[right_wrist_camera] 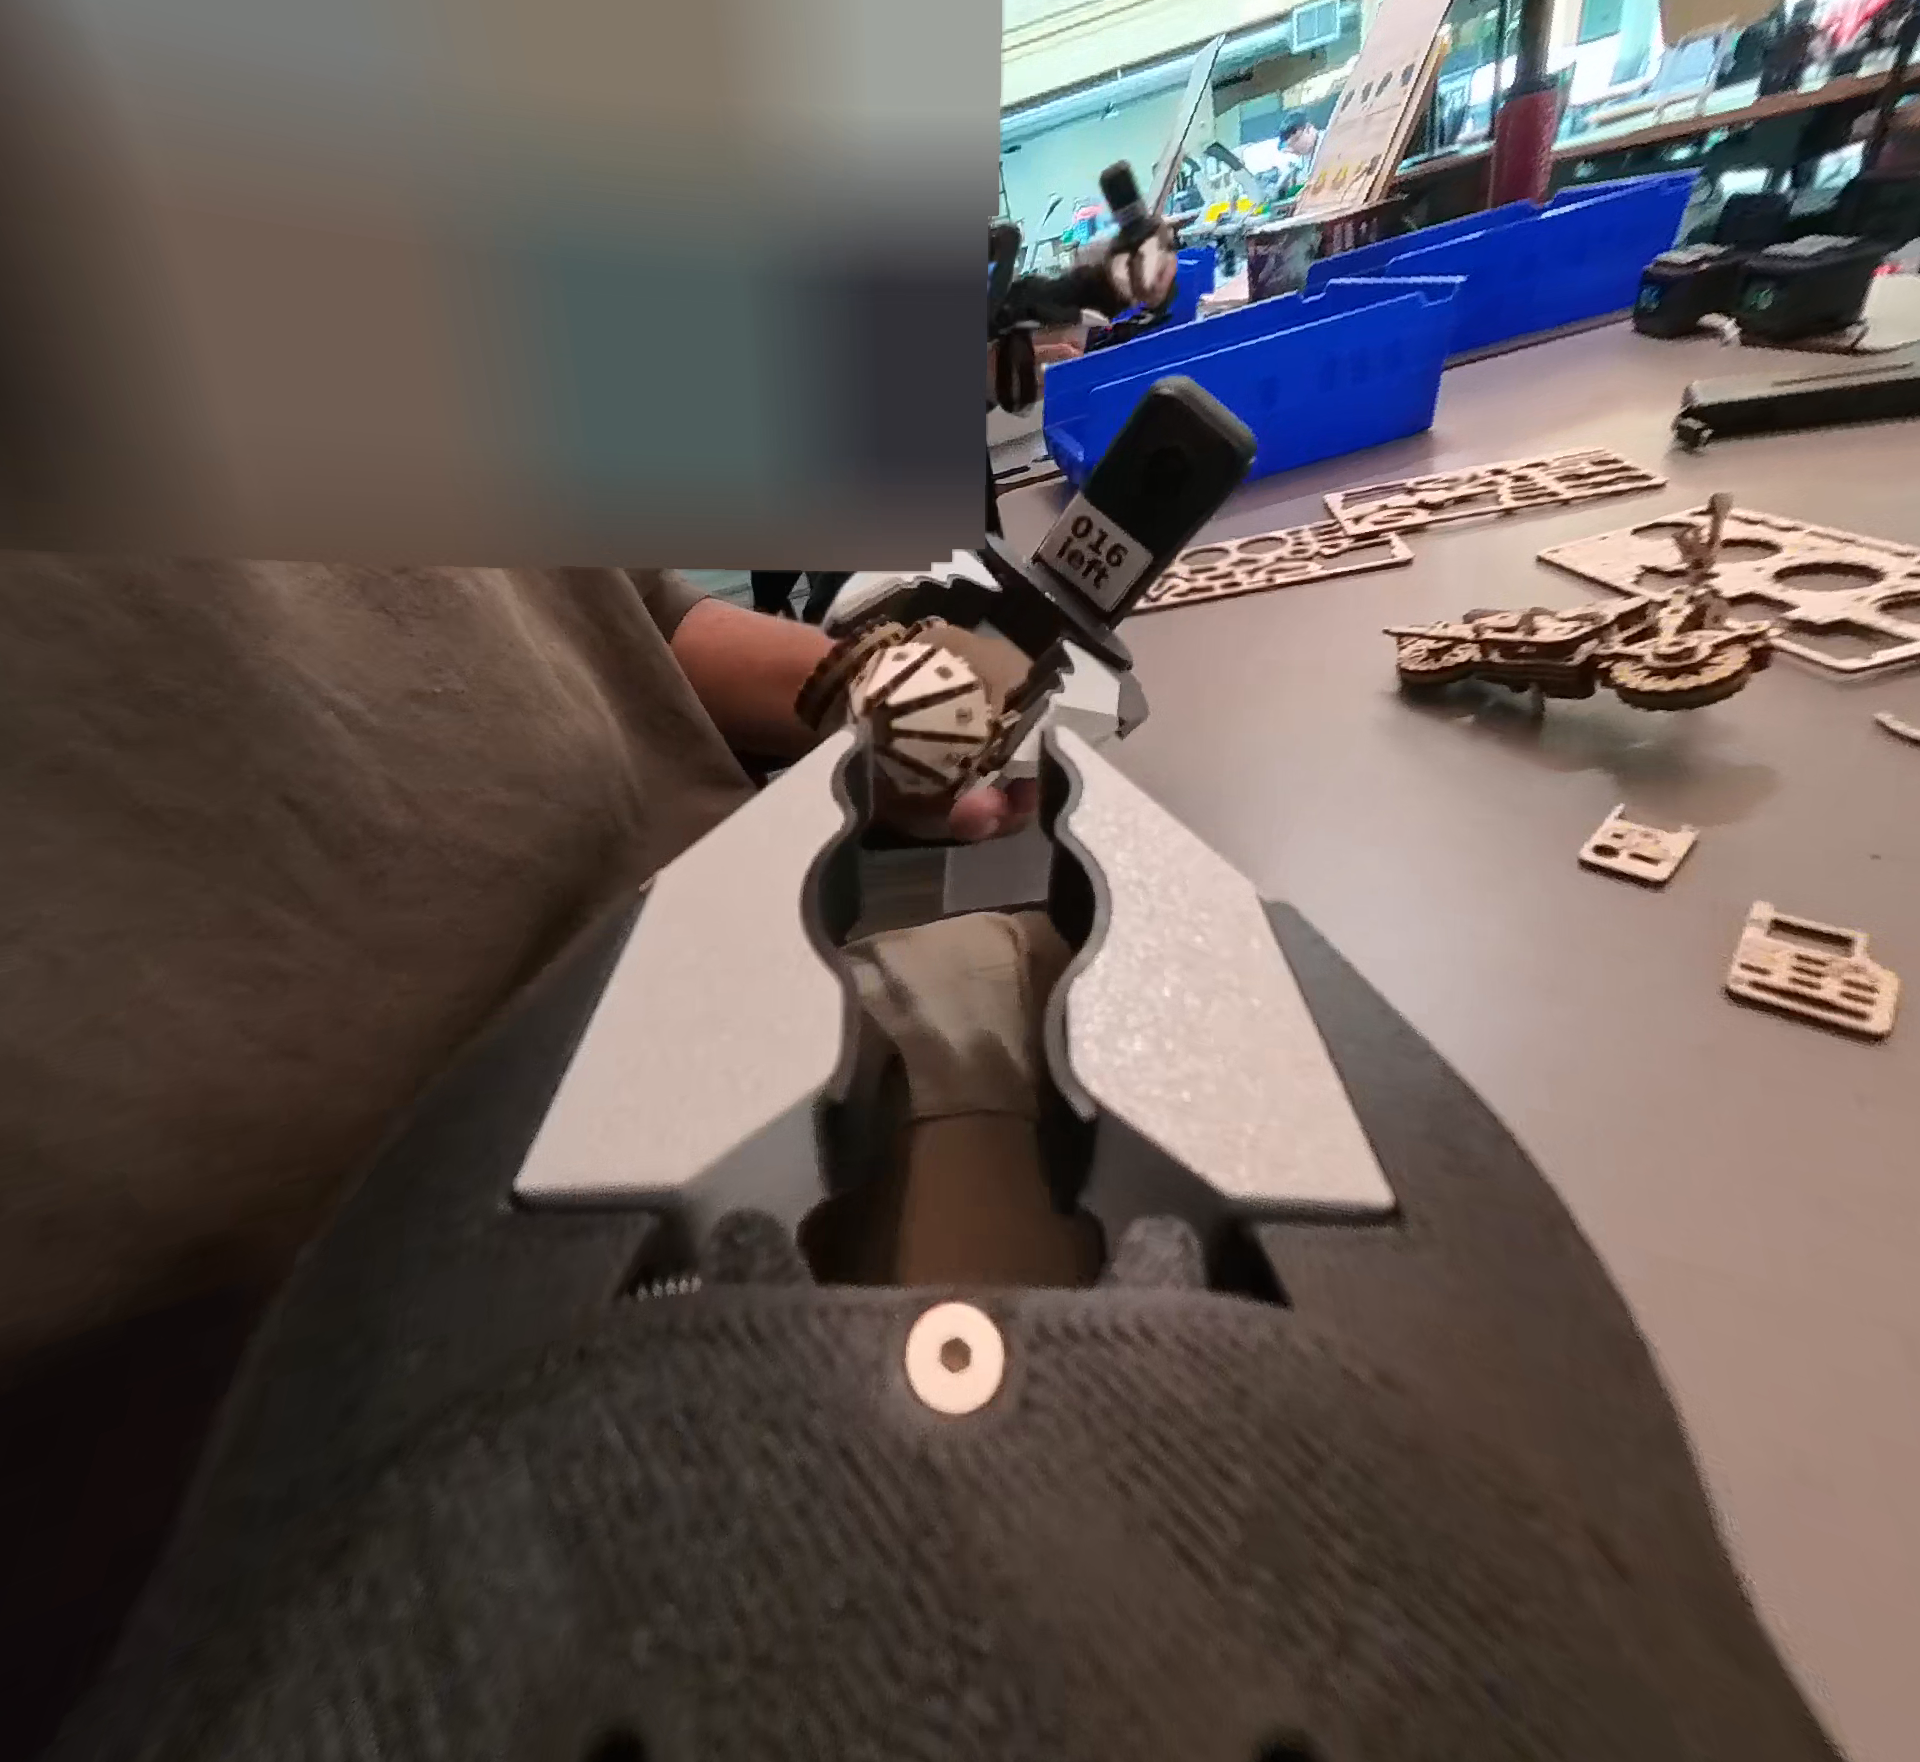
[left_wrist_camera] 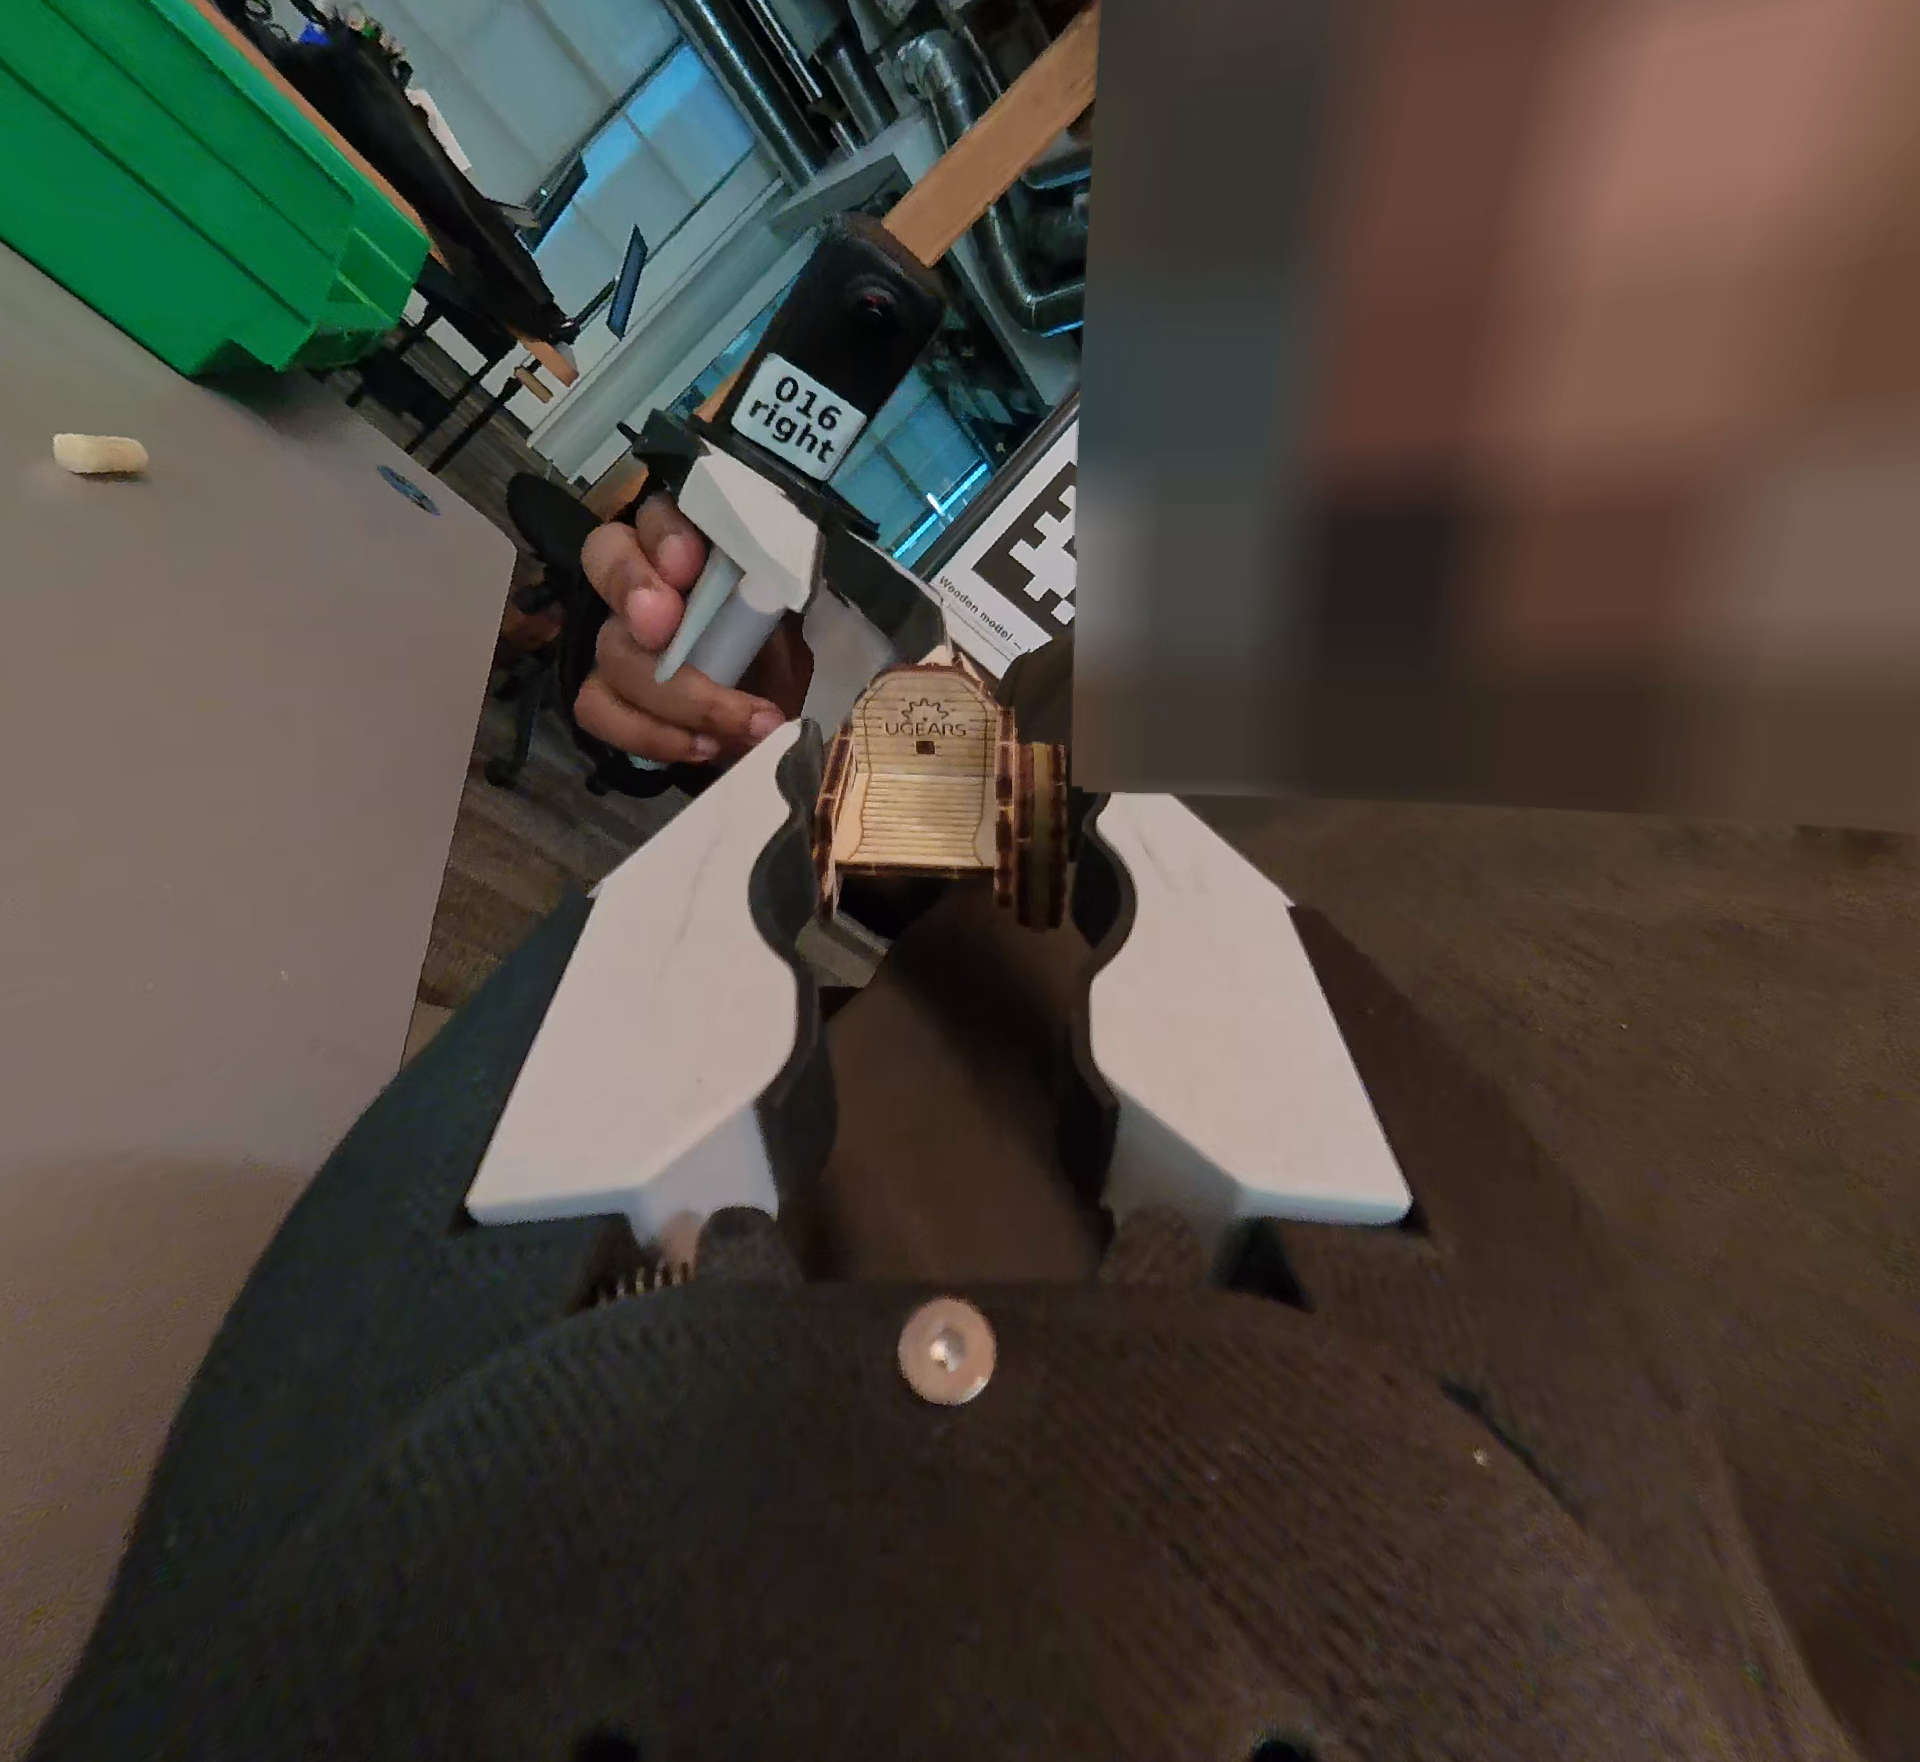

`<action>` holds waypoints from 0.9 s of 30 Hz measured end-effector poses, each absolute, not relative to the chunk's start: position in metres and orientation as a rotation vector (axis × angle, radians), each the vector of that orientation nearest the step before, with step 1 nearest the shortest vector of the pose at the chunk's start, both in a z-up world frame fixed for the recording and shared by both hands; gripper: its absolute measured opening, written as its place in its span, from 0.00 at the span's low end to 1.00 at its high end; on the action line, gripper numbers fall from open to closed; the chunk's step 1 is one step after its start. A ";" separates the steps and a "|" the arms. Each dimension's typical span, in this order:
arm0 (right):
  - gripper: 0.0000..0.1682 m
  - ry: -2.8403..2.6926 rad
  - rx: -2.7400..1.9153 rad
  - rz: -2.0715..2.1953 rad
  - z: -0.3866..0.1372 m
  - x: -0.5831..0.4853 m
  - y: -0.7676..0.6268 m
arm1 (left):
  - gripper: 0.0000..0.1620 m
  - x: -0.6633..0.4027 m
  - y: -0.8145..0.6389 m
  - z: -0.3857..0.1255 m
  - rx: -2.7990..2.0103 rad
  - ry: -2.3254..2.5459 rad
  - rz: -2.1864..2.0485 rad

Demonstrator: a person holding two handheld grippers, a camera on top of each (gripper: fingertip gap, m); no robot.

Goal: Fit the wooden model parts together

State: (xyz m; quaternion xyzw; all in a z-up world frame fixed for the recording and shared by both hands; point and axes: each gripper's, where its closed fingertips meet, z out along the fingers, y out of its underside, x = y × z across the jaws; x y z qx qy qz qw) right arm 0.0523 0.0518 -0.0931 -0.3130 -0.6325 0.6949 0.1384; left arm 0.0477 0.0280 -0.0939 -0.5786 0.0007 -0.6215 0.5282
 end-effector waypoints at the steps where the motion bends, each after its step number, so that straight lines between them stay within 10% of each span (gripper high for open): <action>1: 0.18 -1.838 -0.916 2.017 -0.095 0.052 0.051 | 0.26 0.048 0.028 -0.095 -1.392 0.008 -1.476; 27: 0.20 -2.102 -1.168 1.983 -0.139 0.056 0.050 | 0.27 0.061 0.021 -0.138 -1.720 0.274 -1.173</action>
